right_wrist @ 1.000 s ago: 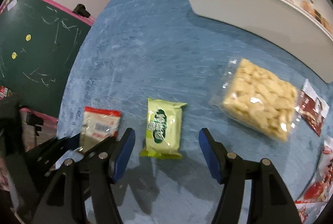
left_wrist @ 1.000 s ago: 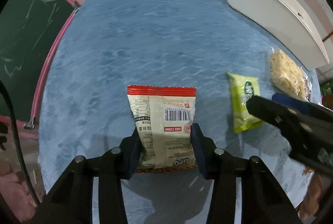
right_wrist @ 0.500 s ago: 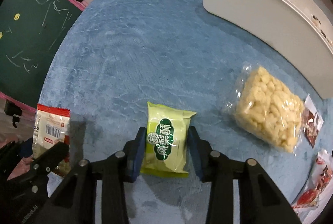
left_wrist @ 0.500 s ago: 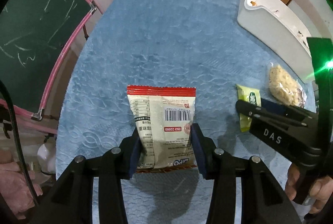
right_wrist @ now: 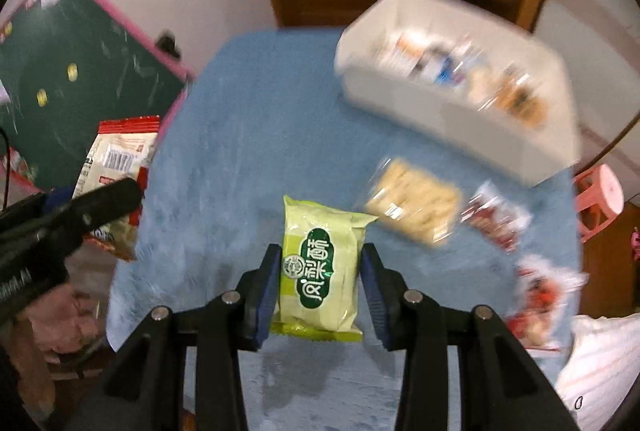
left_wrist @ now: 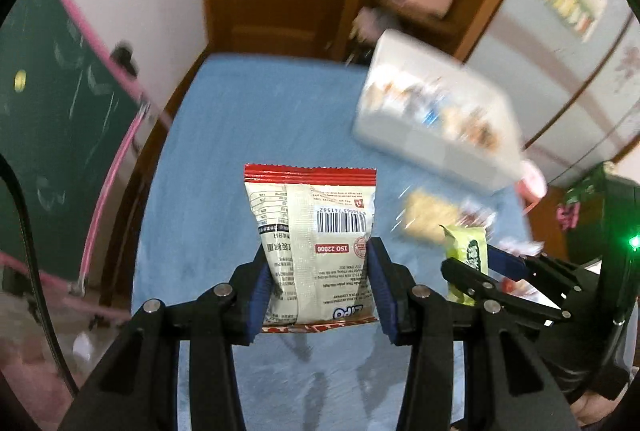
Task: Organize snacks
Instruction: 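Carry both packs over the white tray and open both tools to drop them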
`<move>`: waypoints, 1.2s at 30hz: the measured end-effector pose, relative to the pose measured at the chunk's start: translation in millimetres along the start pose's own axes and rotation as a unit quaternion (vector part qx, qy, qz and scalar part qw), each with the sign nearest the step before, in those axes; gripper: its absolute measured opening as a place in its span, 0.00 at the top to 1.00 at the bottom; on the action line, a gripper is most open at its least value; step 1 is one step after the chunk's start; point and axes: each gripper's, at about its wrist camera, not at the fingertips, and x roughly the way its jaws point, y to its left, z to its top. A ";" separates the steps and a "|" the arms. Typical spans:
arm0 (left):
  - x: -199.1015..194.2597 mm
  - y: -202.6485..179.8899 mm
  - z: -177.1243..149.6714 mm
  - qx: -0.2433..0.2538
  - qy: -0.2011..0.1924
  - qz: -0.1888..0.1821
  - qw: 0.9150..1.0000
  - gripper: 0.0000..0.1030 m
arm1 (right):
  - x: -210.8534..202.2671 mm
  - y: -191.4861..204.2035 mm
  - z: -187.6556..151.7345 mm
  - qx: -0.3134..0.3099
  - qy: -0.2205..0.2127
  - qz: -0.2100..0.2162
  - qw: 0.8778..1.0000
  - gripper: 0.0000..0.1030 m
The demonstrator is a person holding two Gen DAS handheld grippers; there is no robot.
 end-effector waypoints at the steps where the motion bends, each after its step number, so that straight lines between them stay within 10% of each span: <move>1: -7.8 -2.7 10.2 0.005 -0.011 -0.007 1.000 0.58 | -14.8 -5.5 6.6 0.004 -0.015 -0.004 1.000 0.61; 15: -111.4 -127.9 164.9 0.131 -0.165 -0.056 0.976 0.57 | -226.4 -98.9 121.2 0.008 -0.250 -0.083 0.965 0.61; 27: 26.5 -192.5 256.3 0.129 -0.106 -0.025 0.986 0.57 | -139.9 -173.8 206.2 0.032 -0.186 -0.085 0.978 0.60; 29: 53.9 -191.9 261.8 0.119 -0.087 -0.022 0.989 0.45 | -114.0 -182.6 212.2 0.038 -0.162 -0.080 0.983 0.60; 31: 78.3 -188.9 265.9 0.108 -0.066 -0.022 0.992 0.11 | -84.3 -190.6 217.9 0.041 -0.128 -0.073 0.988 0.59; 36: 117.0 -174.0 266.8 0.079 -0.013 -0.041 0.996 0.07 | -49.7 -193.4 212.4 0.036 -0.097 -0.076 0.992 0.48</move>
